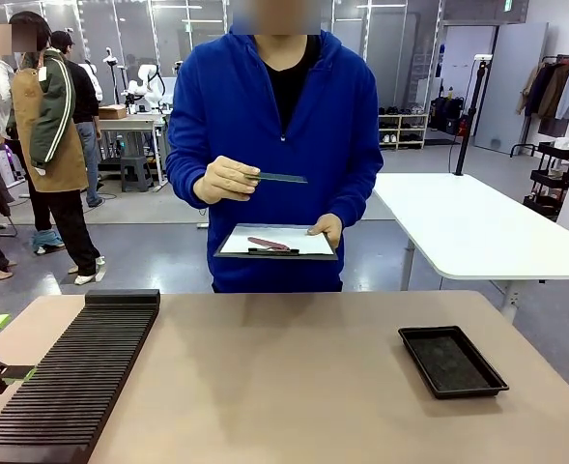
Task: Inspect the PCB.
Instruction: Pick up the Blank PCB that the human is holding.
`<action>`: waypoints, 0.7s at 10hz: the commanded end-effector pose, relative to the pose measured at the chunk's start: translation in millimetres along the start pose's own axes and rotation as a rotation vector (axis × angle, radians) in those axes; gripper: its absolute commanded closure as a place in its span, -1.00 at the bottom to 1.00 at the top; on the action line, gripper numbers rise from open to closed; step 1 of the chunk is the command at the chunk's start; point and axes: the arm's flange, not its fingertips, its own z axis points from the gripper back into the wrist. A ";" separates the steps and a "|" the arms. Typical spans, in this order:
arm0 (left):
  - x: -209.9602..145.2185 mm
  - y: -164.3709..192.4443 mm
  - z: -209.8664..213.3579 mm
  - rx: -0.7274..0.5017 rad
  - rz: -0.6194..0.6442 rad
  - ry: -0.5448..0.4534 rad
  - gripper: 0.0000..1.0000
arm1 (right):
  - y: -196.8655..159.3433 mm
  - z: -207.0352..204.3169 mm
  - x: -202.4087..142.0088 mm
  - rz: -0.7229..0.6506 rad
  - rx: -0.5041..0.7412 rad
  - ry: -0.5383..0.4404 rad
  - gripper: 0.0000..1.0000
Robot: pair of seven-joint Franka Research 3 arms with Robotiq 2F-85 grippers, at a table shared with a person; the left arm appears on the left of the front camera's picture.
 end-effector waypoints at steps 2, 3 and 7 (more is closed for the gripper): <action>-0.6 -0.7 0.5 -0.003 0.000 0.007 -1.00 | 1.2 0.7 0.6 0.015 0.010 -0.007 -1.00; -0.6 -0.7 0.5 -0.003 0.000 0.007 -1.00 | 1.2 0.7 0.6 0.015 0.010 -0.007 -1.00; -0.6 -0.7 0.5 -0.003 0.000 0.007 -1.00 | 1.2 0.7 0.6 0.015 0.010 -0.007 -1.00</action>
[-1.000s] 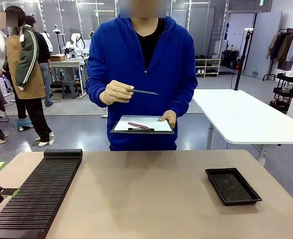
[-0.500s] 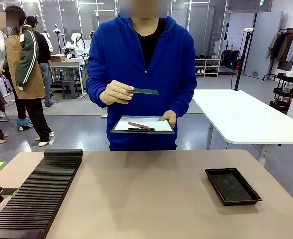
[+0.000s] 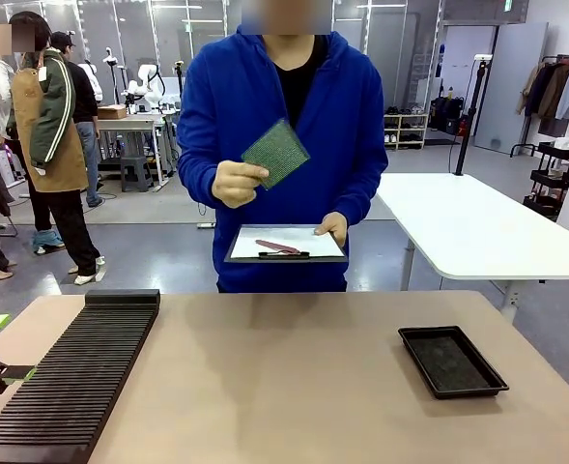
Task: Inspect the PCB.
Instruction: Pick up the Blank PCB that the human is holding.
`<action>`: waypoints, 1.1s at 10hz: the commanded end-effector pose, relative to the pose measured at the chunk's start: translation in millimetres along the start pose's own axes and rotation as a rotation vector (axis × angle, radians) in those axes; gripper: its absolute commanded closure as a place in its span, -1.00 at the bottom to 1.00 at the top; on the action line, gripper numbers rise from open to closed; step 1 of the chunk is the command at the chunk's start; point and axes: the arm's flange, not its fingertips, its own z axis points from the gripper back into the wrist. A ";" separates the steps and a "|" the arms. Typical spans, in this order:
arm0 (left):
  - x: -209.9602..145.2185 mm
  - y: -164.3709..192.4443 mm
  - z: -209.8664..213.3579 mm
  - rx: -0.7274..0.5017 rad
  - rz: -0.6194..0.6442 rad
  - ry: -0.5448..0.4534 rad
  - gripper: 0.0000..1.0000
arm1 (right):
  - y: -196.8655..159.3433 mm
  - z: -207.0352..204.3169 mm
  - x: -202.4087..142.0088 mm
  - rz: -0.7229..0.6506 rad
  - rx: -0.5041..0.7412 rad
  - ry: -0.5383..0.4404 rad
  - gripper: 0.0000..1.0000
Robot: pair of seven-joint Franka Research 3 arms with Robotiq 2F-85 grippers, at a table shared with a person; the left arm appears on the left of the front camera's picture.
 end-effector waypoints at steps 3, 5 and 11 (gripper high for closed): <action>-0.6 -0.7 0.5 -0.003 0.000 0.007 -1.00 | 1.2 0.7 0.6 0.015 0.010 -0.007 -1.00; -0.6 -0.7 0.5 -0.003 0.000 0.007 -1.00 | 1.2 0.7 0.6 0.015 0.010 -0.007 -1.00; -0.6 -0.7 0.5 -0.003 0.000 0.007 -1.00 | 1.2 0.7 0.6 0.015 0.010 -0.007 -1.00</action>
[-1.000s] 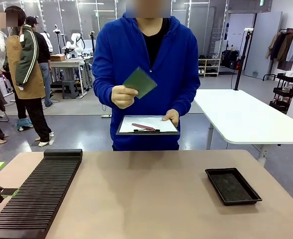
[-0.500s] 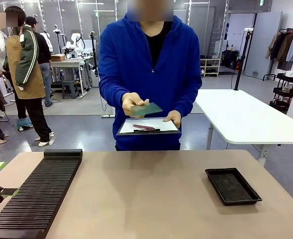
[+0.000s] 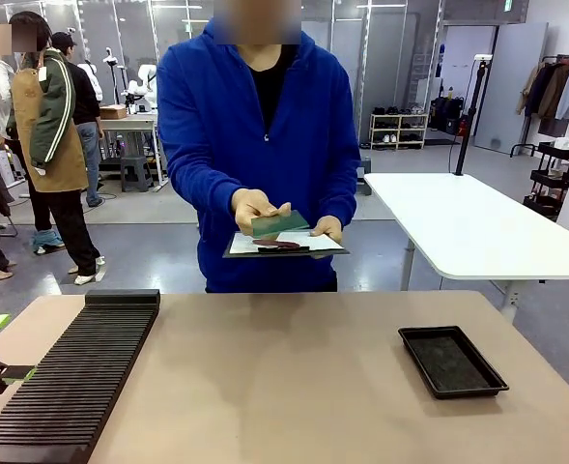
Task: Inspect the PCB.
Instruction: Pick up the Blank PCB that the human is holding.
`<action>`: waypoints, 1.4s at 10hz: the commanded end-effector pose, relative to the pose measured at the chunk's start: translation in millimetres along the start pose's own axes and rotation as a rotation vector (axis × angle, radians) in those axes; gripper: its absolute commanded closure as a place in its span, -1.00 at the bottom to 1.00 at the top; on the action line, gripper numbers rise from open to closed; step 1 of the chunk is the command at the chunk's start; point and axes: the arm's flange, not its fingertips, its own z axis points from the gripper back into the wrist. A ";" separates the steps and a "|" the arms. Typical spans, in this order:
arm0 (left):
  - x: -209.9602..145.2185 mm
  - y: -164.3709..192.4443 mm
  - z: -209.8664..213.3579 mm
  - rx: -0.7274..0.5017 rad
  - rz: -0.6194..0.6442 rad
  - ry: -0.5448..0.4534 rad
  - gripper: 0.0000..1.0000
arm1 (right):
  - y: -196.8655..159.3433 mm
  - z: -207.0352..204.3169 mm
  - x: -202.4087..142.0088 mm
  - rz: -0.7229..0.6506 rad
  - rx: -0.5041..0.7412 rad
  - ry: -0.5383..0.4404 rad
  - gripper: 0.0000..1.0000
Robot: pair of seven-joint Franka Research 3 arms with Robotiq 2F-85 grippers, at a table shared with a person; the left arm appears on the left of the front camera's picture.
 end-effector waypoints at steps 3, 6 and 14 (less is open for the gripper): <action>-0.6 -0.7 0.5 -0.003 0.000 0.007 -1.00 | 1.2 0.7 0.6 0.015 0.010 -0.007 -1.00; -0.6 -0.7 0.5 -0.003 0.000 0.007 -1.00 | 0.0 0.0 0.0 0.000 0.000 0.000 -1.00; -0.6 -0.7 0.5 -0.003 0.000 0.007 -1.00 | 41.8 -138.8 54.8 -0.289 0.085 0.022 -1.00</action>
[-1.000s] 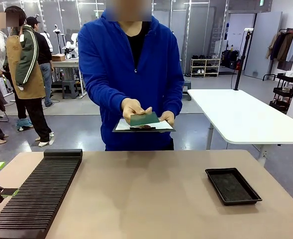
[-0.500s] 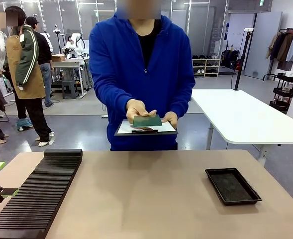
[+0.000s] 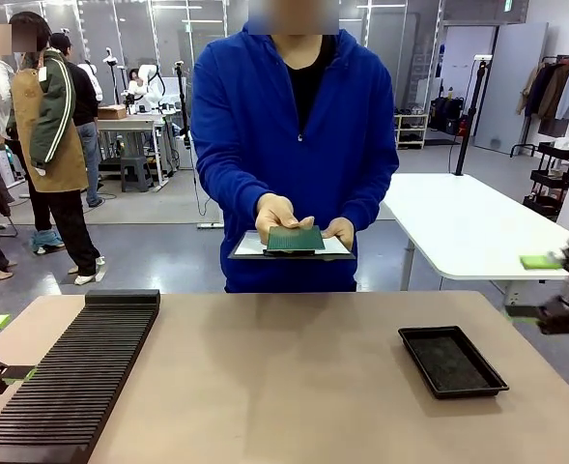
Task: Inspect the PCB.
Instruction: Pick up the Blank PCB that the human is holding.
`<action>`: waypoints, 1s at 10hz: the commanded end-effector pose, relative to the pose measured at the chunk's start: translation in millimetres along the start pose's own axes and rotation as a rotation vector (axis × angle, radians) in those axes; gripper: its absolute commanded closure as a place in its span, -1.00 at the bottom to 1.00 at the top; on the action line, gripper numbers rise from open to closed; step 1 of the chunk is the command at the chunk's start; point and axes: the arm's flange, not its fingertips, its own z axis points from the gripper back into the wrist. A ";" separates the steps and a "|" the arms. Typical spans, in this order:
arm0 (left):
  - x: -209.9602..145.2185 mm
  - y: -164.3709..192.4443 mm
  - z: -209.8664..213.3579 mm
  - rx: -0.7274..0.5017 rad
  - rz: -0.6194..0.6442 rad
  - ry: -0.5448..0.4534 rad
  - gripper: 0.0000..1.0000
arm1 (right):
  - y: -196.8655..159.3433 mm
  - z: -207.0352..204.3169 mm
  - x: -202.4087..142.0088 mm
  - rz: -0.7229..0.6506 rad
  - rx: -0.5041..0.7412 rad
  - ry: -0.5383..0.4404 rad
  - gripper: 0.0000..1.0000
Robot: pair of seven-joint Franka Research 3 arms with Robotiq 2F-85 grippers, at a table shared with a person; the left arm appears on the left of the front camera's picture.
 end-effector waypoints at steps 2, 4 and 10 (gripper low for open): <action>-0.7 -0.9 0.7 -0.003 -0.001 0.006 -1.00 | 15.0 -69.9 8.7 -0.125 -0.002 -0.024 -1.00; -0.7 -0.9 0.7 -0.003 -0.001 0.006 -1.00 | 20.3 -104.2 25.1 -0.186 -0.008 -0.023 -1.00; -0.7 -0.9 0.7 -0.003 -0.001 0.006 -1.00 | 38.8 -204.5 55.5 -0.233 -0.029 0.079 -1.00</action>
